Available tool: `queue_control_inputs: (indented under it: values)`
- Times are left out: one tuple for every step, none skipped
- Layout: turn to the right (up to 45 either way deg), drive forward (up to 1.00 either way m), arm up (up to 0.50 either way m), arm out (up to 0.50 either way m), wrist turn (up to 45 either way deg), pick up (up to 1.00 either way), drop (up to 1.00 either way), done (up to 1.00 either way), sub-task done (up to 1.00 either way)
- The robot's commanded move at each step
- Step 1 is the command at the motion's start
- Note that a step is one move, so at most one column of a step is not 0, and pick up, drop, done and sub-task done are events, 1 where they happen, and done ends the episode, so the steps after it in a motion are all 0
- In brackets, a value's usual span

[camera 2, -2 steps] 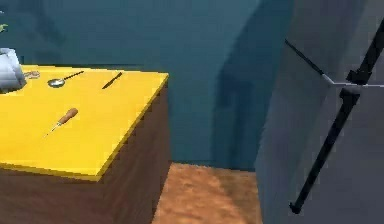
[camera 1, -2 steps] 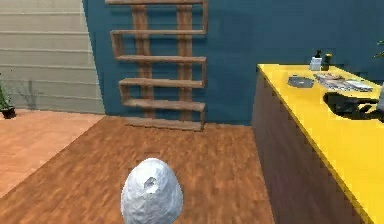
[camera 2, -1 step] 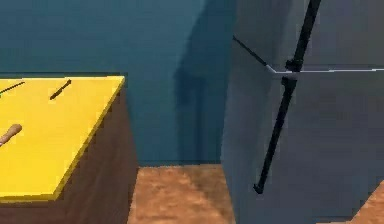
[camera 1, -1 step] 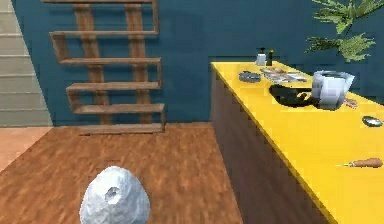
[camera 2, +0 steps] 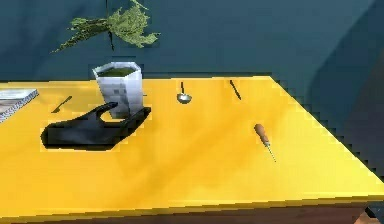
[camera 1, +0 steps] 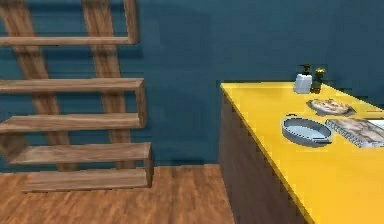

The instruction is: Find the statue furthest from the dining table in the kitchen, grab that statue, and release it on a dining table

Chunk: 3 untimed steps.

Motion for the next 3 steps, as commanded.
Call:
queue_control_inputs:
  values:
    - [3.0,0.0,0.0,0.0,0.0,0.0,0.0,0.0,0.0]
    - [0.0,0.25,0.0,0.0,0.0,0.0,0.0,0.0,0.0]
    - [0.0,0.0,0.5,0.0,0.0,0.0,0.0,0.0,0.0]
